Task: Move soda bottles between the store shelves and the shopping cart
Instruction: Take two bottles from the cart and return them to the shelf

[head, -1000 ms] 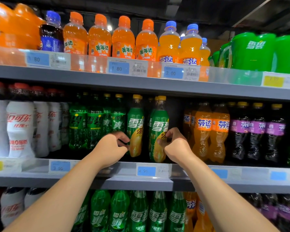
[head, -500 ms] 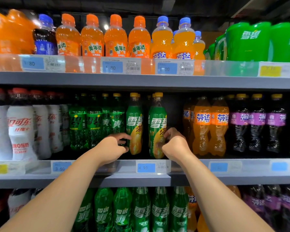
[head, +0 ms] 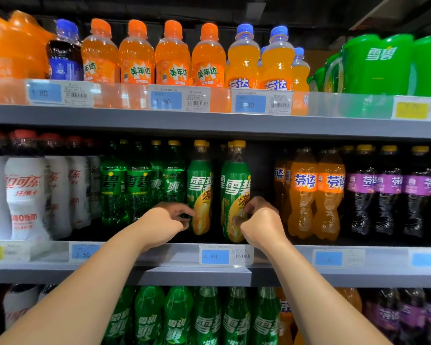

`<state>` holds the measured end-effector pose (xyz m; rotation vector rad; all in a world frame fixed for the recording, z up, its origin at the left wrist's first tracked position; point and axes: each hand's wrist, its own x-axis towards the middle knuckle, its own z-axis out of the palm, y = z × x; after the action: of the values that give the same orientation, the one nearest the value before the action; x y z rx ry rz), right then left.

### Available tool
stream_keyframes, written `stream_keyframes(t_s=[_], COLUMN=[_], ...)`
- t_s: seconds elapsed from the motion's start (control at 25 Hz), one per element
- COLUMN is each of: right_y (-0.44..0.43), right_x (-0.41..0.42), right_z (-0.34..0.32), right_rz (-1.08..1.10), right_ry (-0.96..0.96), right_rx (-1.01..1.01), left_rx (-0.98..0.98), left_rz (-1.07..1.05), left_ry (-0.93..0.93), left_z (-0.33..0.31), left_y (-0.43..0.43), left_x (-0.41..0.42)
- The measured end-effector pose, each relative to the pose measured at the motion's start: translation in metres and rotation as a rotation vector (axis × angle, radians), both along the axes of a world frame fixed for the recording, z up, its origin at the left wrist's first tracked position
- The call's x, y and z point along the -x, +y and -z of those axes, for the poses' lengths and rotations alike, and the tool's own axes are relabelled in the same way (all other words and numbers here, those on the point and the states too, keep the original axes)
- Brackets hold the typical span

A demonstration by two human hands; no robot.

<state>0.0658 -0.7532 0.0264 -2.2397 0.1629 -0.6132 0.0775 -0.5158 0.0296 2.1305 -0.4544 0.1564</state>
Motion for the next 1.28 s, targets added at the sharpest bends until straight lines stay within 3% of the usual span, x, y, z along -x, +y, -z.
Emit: stream_keyframes(t_s=[0.2, 0.4, 0.68, 1.28], right_y=[-0.002, -0.001, 0.001, -0.005], right_x=[0.005, 0.013, 0.026, 0.028], right_z=[-0.005, -0.002, 0.0, -0.001], right_rz=[-0.017, -0.119, -0.362, -0.417], right_ry=[0.014, -0.215, -0.363, -0.341], right_rx=[-0.012, -0.042, 0.037, -0.04], left_rx=[-0.004, 0.017, 0.051, 0.054], left_rz=[-0.033, -0.149, -0.162, -0.181], left_ry=[-0.049, -0.234, -0.295, -0.285], left_z=[-0.001, -0.002, 0.001, 0.004], left_y=[-0.002, -0.004, -0.002, 0.001], left_x=[0.007, 0.015, 0.011, 0.009])
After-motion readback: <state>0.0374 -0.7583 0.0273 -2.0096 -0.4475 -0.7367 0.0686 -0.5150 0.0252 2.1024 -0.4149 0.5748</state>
